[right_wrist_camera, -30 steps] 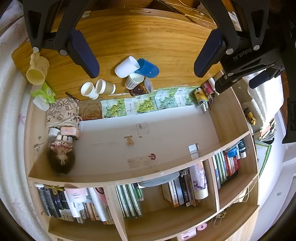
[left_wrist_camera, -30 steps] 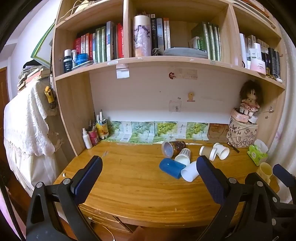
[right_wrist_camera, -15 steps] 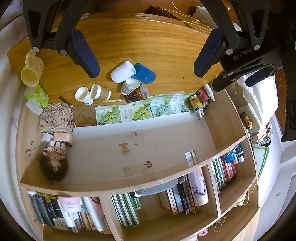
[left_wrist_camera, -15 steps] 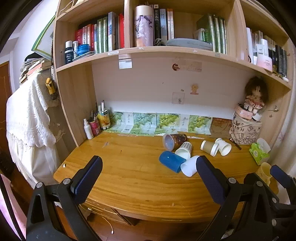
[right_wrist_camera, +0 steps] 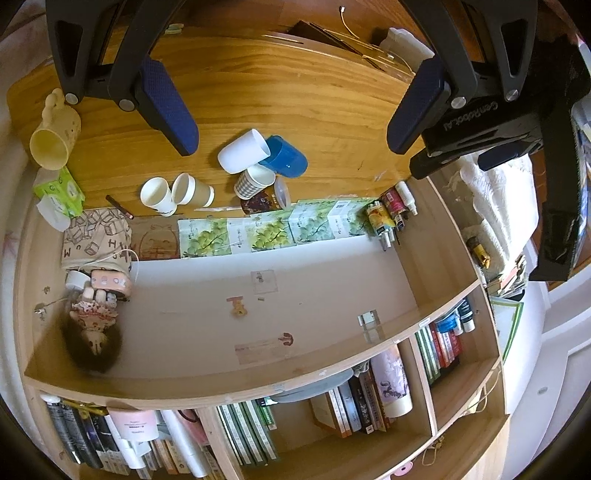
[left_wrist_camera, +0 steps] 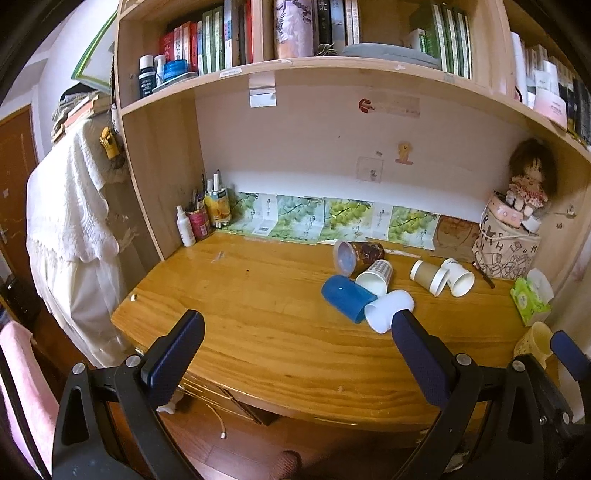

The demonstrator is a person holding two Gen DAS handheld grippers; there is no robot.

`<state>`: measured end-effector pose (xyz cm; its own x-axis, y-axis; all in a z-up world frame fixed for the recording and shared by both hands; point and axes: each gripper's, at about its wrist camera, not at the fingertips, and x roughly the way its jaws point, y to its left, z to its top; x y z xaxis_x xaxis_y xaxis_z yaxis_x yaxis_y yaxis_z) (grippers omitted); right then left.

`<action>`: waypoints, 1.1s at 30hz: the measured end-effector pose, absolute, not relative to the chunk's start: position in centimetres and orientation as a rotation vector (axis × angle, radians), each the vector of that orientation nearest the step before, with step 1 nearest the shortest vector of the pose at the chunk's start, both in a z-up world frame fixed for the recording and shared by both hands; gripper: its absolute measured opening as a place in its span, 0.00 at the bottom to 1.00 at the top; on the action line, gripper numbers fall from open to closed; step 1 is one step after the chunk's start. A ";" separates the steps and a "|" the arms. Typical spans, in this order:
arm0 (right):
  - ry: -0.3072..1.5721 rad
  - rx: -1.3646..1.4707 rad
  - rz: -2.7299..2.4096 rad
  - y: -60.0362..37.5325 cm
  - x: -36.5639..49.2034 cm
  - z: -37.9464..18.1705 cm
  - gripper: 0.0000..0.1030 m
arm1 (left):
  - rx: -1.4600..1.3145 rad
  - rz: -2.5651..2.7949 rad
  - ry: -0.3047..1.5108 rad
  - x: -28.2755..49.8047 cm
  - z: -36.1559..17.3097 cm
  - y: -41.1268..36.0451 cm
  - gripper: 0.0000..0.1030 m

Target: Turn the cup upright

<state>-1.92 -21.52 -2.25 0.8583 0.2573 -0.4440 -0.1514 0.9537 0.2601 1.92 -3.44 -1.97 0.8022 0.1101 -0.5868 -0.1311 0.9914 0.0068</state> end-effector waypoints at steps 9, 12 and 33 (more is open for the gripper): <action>0.461 0.175 0.250 -22.0 -1.4 -1.9 0.99 | -0.082 0.150 0.613 2.4 -2.0 -3.4 0.99; 0.466 0.164 0.260 -22.0 -0.9 -1.9 0.99 | -0.102 0.152 0.623 2.8 -2.4 -3.3 0.99; 0.565 0.050 0.304 -20.2 8.1 -3.4 0.99 | -0.184 0.075 0.839 12.6 -6.4 -2.0 0.99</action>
